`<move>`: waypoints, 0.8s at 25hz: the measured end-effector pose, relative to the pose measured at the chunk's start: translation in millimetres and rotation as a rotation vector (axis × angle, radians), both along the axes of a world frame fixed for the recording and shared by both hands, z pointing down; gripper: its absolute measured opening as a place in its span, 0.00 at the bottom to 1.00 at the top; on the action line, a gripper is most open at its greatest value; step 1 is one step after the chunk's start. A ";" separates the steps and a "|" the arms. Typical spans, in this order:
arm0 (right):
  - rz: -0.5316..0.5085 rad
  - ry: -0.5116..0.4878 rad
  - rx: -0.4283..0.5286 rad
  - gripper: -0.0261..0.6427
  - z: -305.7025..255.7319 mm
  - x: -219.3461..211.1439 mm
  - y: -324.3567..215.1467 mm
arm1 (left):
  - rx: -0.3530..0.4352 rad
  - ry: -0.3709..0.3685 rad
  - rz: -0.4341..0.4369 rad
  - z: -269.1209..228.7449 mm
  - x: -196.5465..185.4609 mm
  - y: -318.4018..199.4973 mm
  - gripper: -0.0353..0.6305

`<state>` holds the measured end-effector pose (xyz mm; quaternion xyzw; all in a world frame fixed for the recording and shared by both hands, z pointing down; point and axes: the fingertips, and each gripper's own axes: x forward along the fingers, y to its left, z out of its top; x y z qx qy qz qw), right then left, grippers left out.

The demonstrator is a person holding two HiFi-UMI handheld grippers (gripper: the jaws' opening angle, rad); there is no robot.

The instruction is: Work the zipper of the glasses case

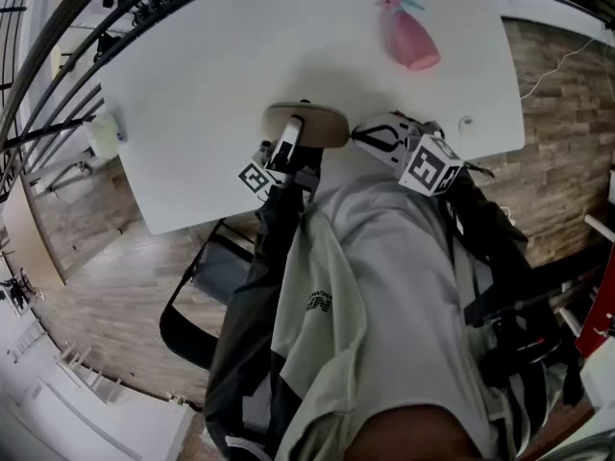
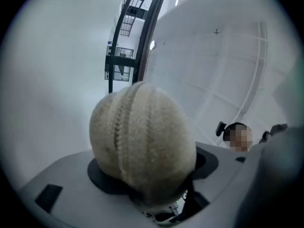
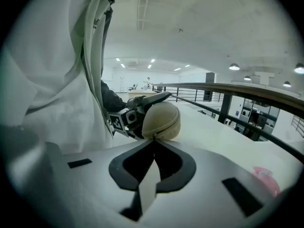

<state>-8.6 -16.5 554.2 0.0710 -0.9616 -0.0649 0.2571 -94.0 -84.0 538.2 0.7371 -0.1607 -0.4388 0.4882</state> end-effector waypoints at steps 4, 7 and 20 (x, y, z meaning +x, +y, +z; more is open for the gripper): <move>0.009 0.010 -0.126 0.03 1.1 10.3 59.0 | -0.069 -0.070 0.027 2.0 8.2 63.3 0.53; 0.015 0.005 -0.143 0.03 0.9 15.9 71.8 | -0.012 -0.171 0.076 -12.8 21.8 77.6 0.53; 0.008 -0.104 -0.239 0.19 -12.0 19.7 68.3 | -0.021 -0.008 0.041 -19.0 16.3 75.1 0.52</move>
